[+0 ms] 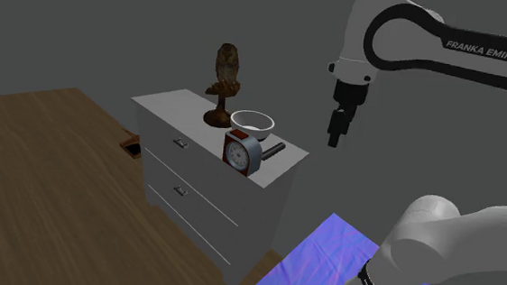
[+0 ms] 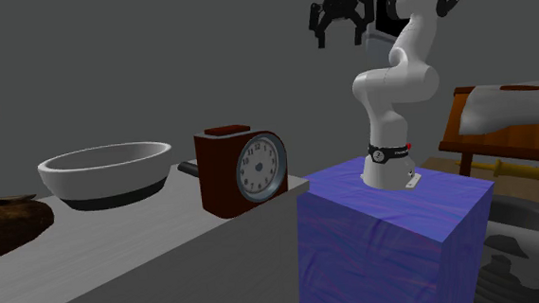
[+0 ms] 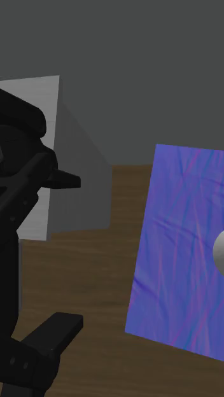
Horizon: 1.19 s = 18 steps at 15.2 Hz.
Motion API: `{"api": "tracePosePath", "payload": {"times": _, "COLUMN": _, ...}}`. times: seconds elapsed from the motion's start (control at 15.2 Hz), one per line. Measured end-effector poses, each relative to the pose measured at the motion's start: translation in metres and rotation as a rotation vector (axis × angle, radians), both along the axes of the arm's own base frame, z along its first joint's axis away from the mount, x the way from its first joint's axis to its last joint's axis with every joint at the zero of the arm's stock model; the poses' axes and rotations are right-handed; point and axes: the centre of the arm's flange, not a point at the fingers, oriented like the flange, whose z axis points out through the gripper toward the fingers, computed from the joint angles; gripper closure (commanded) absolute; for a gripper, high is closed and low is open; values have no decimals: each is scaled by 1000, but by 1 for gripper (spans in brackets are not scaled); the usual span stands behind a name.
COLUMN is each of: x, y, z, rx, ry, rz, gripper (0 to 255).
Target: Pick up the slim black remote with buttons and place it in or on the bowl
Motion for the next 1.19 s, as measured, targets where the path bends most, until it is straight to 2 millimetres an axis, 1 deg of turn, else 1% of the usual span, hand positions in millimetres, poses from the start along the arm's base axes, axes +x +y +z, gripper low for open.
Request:
{"api": "tracePosePath", "payload": {"times": 0.07, "x": 0, "y": 0, "z": 0, "rx": 0, "ry": 0, "rz": 0, "gripper": 0}}
{"api": "tracePosePath", "payload": {"times": 0.13, "x": 1, "y": -5, "z": -4, "rx": 1, "ry": -1, "rz": 18, "gripper": 0}}
{"api": "tracePosePath", "payload": {"times": 0.2, "x": 3, "y": -12, "z": -9, "rx": 3, "ry": -3, "rz": 48, "gripper": 0}}
{"api": "tracePosePath", "payload": {"times": 0.46, "x": 23, "y": -47, "z": -35, "rx": 14, "ry": -13, "rz": 207, "gripper": 0}}
{"api": "tracePosePath", "payload": {"times": 0.59, "x": 34, "y": -66, "z": -47, "rx": 19, "ry": -19, "rz": 291, "gripper": 0}}
{"api": "tracePosePath", "payload": {"times": 0.79, "x": 53, "y": -88, "z": -73, "rx": 28, "ry": -26, "rz": 420, "gripper": 0}}
{"api": "tracePosePath", "payload": {"times": 1.19, "x": 101, "y": -130, "z": -116, "rx": 44, "ry": -44, "rz": 675, "gripper": 0}}
